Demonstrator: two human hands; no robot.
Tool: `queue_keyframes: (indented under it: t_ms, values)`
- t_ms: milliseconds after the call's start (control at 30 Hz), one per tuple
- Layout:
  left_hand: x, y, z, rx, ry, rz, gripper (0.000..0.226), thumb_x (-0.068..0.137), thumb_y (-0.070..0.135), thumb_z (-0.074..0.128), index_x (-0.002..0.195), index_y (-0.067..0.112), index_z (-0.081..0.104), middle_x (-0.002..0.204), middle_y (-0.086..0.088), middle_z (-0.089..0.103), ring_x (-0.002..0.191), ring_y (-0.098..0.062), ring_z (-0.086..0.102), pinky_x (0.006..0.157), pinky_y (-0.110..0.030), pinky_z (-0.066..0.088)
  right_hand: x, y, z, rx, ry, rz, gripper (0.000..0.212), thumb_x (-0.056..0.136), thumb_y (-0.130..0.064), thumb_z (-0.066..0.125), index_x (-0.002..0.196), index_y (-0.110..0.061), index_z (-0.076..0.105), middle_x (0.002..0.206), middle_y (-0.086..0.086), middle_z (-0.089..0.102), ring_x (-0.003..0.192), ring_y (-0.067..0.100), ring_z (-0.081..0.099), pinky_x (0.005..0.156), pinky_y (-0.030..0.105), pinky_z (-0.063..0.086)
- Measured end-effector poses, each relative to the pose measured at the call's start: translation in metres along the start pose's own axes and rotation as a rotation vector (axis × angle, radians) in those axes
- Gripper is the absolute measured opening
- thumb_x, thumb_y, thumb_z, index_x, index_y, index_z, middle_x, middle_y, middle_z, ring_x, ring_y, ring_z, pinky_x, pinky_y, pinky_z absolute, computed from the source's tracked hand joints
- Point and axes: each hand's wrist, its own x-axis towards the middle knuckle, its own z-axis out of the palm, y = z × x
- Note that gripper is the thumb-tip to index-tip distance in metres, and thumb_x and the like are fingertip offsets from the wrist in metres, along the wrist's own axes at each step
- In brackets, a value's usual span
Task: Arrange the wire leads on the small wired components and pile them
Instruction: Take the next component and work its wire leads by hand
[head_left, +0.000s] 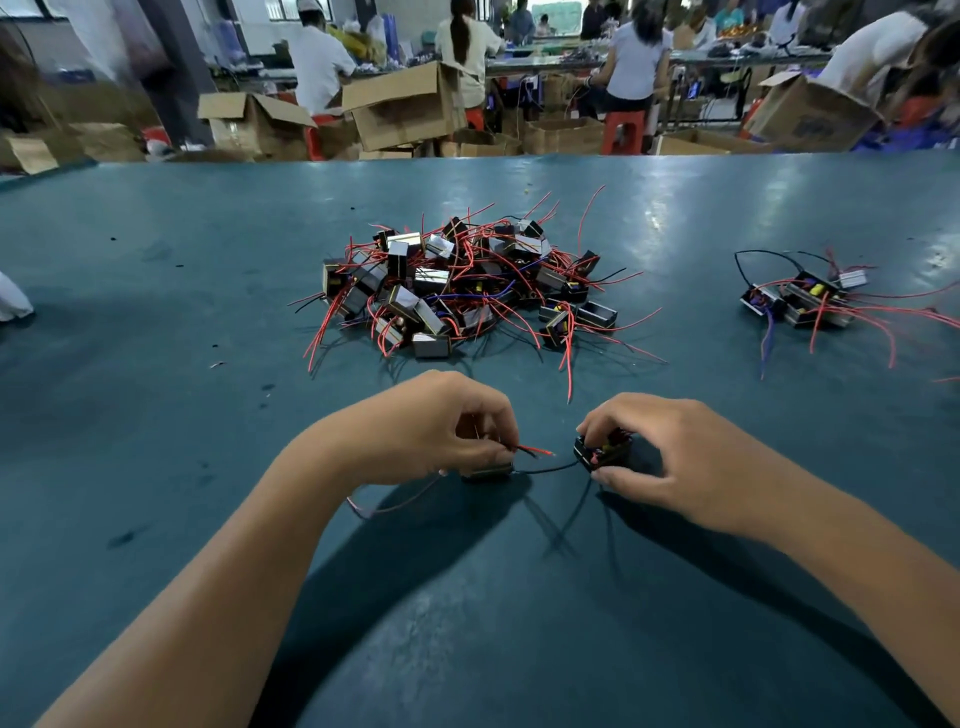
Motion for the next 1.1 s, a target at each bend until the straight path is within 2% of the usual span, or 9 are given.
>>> queue_keyframes:
  t_ms: [67, 200, 300, 367, 533, 733, 833, 933, 1100]
  values:
    - [0.001, 0.0, 0.002, 0.001, -0.001, 0.003, 0.003, 0.093, 0.03, 0.072, 0.091, 0.03, 0.07, 0.07, 0.01, 0.066, 0.06, -0.008, 0.059, 0.056, -0.018, 0.045, -0.002, 0.001, 0.001, -0.024, 0.024, -0.003, 0.017, 0.087, -0.028, 0.073, 0.101, -0.028, 0.063, 0.104, -0.015, 0.065, 0.1, 0.004, 0.058, 0.09, 0.029, 0.045]
    - [0.003, -0.001, 0.004, -0.041, 0.014, -0.031, 0.009, 0.098, 0.027, 0.064, 0.091, 0.026, 0.068, 0.07, 0.002, 0.069, 0.064, -0.021, 0.065, 0.061, -0.032, 0.053, -0.006, 0.002, 0.002, -0.025, 0.055, -0.01, 0.017, 0.087, -0.03, 0.072, 0.102, -0.028, 0.064, 0.102, -0.017, 0.065, 0.099, 0.004, 0.06, 0.087, 0.03, 0.047]
    - [0.005, 0.001, 0.008, -0.005, 0.048, -0.03, 0.014, 0.101, 0.026, 0.059, 0.089, 0.023, 0.065, 0.064, 0.016, 0.065, 0.056, -0.005, 0.061, 0.054, -0.019, 0.047, -0.008, 0.002, 0.003, -0.021, 0.064, -0.018, 0.019, 0.087, -0.031, 0.073, 0.103, -0.027, 0.064, 0.101, -0.017, 0.065, 0.098, 0.005, 0.061, 0.087, 0.031, 0.048]
    - [0.006, 0.003, 0.011, 0.016, 0.071, -0.029, 0.016, 0.102, 0.027, 0.058, 0.087, 0.023, 0.063, 0.063, 0.021, 0.063, 0.053, -0.001, 0.058, 0.052, -0.014, 0.041, -0.009, 0.001, 0.003, -0.004, 0.085, -0.028, 0.019, 0.086, -0.03, 0.073, 0.103, -0.026, 0.064, 0.103, -0.017, 0.066, 0.098, 0.004, 0.062, 0.087, 0.03, 0.048]
    - [0.007, 0.004, 0.011, 0.046, 0.098, -0.034, 0.021, 0.102, 0.023, 0.054, 0.081, 0.025, 0.058, 0.069, 0.009, 0.068, 0.057, -0.008, 0.065, 0.059, -0.031, 0.052, -0.009, 0.0, 0.006, 0.03, 0.121, -0.087, 0.018, 0.086, -0.022, 0.075, 0.101, -0.022, 0.065, 0.111, -0.017, 0.065, 0.107, 0.004, 0.06, 0.092, 0.021, 0.044]
    - [0.013, 0.004, 0.019, 0.099, 0.178, -0.036, 0.018, 0.098, 0.027, 0.062, 0.082, 0.03, 0.054, 0.06, 0.01, 0.06, 0.053, -0.004, 0.055, 0.055, -0.024, 0.045, -0.008, 0.002, 0.008, 0.06, 0.086, -0.168, 0.013, 0.091, -0.029, 0.063, 0.099, -0.02, 0.069, 0.113, -0.013, 0.065, 0.111, 0.003, 0.059, 0.093, 0.018, 0.044]
    - [0.012, 0.002, 0.019, 0.069, 0.196, -0.019, 0.027, 0.095, 0.025, 0.066, 0.08, 0.035, 0.047, 0.067, 0.013, 0.061, 0.056, -0.003, 0.054, 0.055, -0.02, 0.042, -0.008, 0.004, 0.007, 0.057, 0.071, -0.178, 0.011, 0.09, -0.027, 0.068, 0.099, -0.021, 0.069, 0.115, -0.013, 0.064, 0.113, 0.004, 0.057, 0.094, 0.018, 0.042]
    - [0.008, 0.003, 0.015, 0.06, 0.153, 0.027, 0.025, 0.092, 0.021, 0.068, 0.08, 0.036, 0.053, 0.072, 0.021, 0.062, 0.062, -0.002, 0.056, 0.058, -0.013, 0.039, -0.007, 0.005, 0.009, 0.026, 0.059, -0.185, 0.012, 0.087, -0.024, 0.073, 0.098, -0.019, 0.071, 0.114, -0.012, 0.064, 0.114, 0.003, 0.056, 0.095, 0.014, 0.039]
    - [0.008, 0.001, 0.012, 0.03, 0.124, 0.026, 0.024, 0.091, 0.027, 0.074, 0.077, 0.032, 0.055, 0.069, 0.022, 0.061, 0.058, -0.001, 0.054, 0.056, -0.015, 0.039, -0.007, 0.005, 0.006, -0.006, 0.052, -0.161, 0.015, 0.087, -0.024, 0.075, 0.102, -0.022, 0.075, 0.116, -0.014, 0.063, 0.114, -0.002, 0.053, 0.098, 0.017, 0.04]
